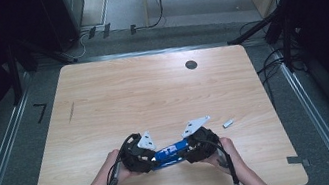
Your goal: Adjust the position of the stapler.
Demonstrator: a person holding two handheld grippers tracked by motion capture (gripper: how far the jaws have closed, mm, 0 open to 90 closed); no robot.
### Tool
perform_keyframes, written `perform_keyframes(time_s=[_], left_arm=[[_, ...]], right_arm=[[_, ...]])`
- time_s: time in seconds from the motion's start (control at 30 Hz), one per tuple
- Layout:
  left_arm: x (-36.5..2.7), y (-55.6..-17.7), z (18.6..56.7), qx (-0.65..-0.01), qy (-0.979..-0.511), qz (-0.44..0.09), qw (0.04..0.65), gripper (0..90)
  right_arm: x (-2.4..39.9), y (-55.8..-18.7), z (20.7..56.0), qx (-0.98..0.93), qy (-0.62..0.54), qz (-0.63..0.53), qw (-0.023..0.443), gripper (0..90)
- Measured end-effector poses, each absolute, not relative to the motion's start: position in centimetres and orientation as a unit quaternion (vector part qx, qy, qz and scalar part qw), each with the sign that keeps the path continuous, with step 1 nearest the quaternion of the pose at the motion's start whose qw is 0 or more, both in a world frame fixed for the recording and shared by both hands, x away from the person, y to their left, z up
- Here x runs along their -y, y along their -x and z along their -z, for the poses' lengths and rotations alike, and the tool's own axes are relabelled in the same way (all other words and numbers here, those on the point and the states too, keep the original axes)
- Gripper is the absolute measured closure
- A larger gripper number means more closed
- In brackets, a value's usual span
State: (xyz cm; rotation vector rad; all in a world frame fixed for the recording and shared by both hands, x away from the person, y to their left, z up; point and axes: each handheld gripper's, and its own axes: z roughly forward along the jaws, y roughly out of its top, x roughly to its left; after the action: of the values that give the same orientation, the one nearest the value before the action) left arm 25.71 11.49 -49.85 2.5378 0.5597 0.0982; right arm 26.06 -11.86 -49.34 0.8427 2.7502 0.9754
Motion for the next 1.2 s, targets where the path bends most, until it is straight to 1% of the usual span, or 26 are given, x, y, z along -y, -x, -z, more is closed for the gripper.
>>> perform_keyframes(time_s=[0.47, 1.2], left_arm=[[-11.1, -26.3, 50.1, -0.192, -0.94, -0.044, 0.278, 60.1], [-10.7, -26.6, 50.0, -0.176, -0.946, -0.04, 0.27, 59.0]], right_arm=[[12.7, -25.9, 49.2, -0.9, -0.291, -0.319, 0.049, 52.6], [13.0, -25.3, 49.2, -0.896, -0.304, -0.32, 0.044, 54.6]])
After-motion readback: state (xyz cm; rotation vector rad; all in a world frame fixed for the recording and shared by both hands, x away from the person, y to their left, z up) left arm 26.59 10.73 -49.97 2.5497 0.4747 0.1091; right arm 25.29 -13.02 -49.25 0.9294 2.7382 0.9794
